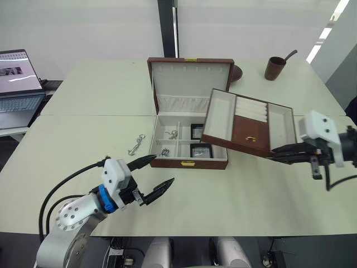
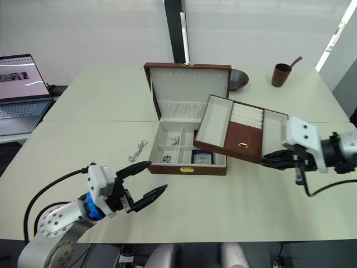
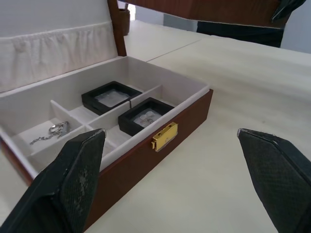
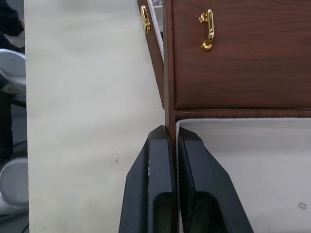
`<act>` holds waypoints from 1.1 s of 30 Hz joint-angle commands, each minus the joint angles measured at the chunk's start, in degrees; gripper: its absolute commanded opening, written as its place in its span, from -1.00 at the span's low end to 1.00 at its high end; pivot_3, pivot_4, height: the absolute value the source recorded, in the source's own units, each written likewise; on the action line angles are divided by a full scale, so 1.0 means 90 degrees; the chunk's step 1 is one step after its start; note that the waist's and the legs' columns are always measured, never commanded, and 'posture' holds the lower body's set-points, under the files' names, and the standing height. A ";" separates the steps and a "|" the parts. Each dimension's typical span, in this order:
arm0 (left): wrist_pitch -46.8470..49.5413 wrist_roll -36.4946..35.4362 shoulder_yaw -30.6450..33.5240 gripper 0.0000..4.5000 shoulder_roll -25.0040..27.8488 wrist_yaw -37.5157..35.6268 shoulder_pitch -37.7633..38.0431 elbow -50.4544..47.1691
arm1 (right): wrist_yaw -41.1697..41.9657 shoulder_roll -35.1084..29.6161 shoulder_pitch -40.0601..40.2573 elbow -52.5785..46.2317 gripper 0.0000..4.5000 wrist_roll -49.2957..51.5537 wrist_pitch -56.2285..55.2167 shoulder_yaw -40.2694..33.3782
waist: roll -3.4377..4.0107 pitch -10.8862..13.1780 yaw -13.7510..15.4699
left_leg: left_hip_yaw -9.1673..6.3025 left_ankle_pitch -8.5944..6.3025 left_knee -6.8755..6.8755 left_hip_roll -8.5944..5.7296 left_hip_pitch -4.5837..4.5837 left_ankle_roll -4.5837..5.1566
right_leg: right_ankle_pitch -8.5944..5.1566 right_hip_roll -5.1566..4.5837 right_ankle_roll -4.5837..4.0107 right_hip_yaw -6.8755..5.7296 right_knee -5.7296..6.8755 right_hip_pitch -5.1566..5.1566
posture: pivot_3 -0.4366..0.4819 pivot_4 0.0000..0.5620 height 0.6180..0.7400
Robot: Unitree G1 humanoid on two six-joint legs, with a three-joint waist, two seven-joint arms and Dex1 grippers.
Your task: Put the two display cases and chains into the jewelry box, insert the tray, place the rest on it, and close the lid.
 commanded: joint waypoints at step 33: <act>-0.0676 -0.0320 0.0887 1.00 -0.0650 0.0717 0.1406 -0.0489 | -0.0771 0.2950 -0.3274 0.1770 -0.99 -0.2377 0.0071 0.3912 | -0.0009 0.0002 -0.0007 | -0.0022 0.0001 0.0002 -0.0004 -0.0041 0.0000 | 0.0000 0.0000 -0.0003 -0.0016 0.0006 -0.0040 | -0.05 -0.47 1.00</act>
